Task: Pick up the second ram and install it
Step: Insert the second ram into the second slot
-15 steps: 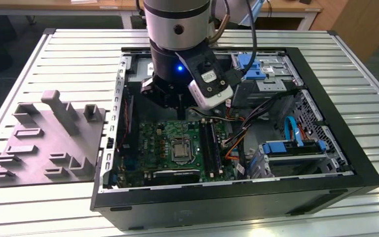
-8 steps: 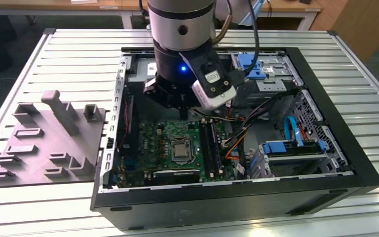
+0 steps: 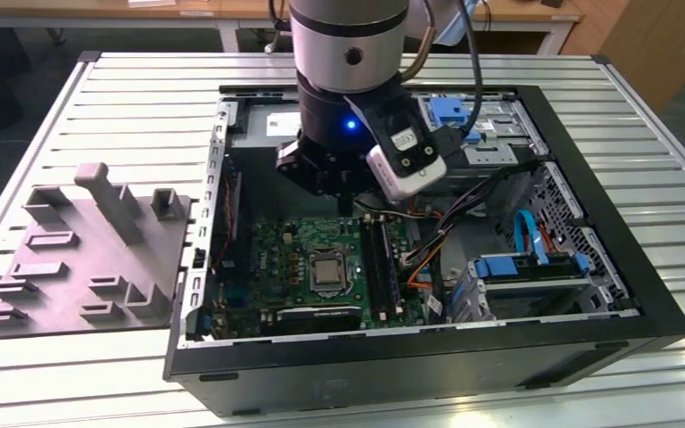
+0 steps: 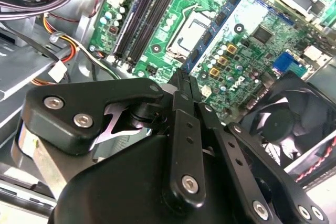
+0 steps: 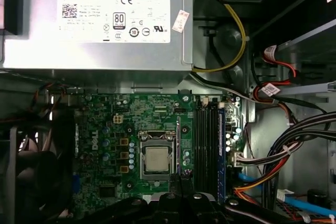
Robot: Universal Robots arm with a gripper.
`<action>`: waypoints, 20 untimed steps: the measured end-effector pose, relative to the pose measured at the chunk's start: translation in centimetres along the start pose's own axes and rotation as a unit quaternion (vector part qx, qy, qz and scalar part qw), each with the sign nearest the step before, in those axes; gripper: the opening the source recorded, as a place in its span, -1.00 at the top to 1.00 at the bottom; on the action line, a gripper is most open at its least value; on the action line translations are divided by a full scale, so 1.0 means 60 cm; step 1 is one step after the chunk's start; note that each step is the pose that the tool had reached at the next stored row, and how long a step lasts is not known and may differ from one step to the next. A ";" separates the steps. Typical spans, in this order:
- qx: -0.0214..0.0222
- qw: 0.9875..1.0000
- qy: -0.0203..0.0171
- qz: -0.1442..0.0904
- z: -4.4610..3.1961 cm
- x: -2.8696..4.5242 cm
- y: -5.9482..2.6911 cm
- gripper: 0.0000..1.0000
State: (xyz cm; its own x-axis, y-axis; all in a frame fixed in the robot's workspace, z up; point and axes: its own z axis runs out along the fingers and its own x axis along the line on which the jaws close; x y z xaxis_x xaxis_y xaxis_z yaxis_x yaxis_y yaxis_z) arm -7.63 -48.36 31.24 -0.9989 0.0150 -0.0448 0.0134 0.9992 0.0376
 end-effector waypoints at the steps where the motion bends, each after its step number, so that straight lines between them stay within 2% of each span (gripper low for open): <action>1: 0.000 1.000 0.000 0.000 0.000 -0.002 0.000 0.77; 20: 0.000 1.000 0.000 0.004 0.009 -0.043 0.000 0.77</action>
State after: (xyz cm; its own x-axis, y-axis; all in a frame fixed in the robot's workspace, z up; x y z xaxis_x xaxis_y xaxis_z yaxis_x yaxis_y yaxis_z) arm -5.02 -48.36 30.79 -0.9987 0.0239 -0.0448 0.0222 0.9990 0.0376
